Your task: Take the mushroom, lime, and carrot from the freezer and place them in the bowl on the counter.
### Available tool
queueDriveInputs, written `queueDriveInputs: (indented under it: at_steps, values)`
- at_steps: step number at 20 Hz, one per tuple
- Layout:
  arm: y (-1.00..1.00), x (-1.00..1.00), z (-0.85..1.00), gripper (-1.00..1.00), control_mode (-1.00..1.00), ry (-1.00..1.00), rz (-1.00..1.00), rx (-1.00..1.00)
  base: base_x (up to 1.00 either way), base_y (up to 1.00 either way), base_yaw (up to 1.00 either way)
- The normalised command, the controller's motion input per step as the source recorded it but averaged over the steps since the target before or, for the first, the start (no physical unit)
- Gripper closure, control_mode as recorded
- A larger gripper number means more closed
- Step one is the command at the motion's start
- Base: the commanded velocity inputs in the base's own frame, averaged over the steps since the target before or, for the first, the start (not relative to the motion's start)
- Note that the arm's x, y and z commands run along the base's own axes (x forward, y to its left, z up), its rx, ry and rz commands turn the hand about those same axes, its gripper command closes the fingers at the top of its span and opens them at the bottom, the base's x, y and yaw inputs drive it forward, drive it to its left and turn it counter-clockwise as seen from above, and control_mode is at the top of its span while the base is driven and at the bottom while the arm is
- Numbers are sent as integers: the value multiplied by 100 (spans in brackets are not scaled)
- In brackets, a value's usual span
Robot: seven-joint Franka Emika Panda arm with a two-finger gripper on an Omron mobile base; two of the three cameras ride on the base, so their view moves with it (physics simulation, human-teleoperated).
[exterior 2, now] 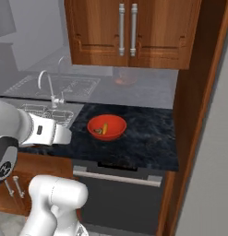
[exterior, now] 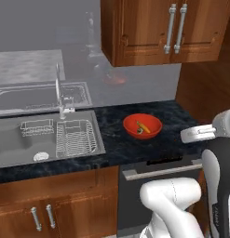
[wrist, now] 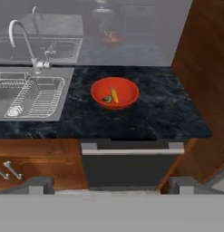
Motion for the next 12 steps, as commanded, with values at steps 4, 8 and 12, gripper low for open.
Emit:
queueDriveInputs:
  at_steps: [4,8,12]
  values:
    - [0,0,0,-100,100,0,0,0,-100,-37,-2]
    - [0,0,0,-100,100,0,0,0,-63,-69,-7]
    - [0,0,0,-100,100,0,0,0,-18,-94,-6]
